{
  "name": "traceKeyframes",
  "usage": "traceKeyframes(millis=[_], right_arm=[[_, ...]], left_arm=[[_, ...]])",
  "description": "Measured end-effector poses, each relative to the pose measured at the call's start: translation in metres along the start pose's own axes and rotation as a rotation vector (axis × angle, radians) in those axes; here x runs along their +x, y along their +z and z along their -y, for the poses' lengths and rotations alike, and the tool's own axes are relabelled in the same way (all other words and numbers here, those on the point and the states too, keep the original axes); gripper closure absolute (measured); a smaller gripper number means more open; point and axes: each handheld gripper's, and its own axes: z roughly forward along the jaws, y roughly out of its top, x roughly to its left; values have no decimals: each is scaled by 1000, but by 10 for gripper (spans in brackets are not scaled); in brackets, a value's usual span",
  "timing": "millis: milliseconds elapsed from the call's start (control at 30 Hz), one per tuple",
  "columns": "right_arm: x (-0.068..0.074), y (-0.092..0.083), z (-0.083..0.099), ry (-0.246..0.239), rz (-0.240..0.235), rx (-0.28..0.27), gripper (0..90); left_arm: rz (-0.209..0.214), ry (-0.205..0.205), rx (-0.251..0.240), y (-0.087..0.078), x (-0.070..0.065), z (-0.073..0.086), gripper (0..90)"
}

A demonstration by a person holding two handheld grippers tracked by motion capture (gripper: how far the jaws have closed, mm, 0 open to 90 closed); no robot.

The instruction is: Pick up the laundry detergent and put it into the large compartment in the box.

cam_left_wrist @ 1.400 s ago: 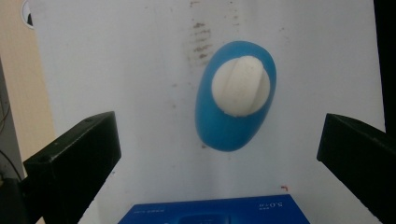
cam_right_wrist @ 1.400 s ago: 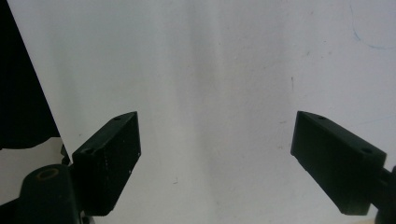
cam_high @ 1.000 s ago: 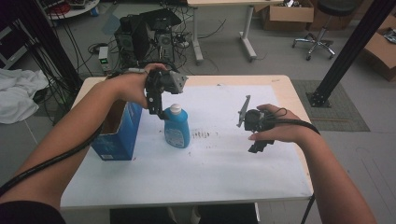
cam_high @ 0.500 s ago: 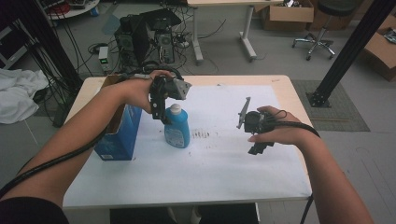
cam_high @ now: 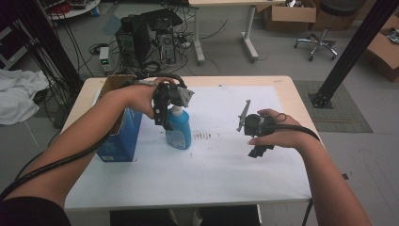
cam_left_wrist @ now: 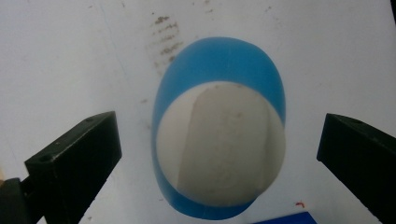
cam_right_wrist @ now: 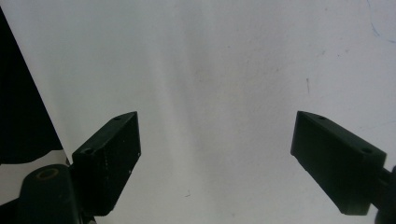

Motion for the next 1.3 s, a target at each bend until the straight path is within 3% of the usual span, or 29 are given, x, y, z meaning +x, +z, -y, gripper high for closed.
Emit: traceKeyframes(millis=[367,800,1300], right_arm=[[4,7,1,2,-8,8,159],[3,11,0,7,-13,6,160],[1,13,-2,6,-15,7,160]], left_arm=[[4,40,71,17,0,-7,3],[4,54,90,23,3,-9,20],[7,70,110,22,1,-10,156]])
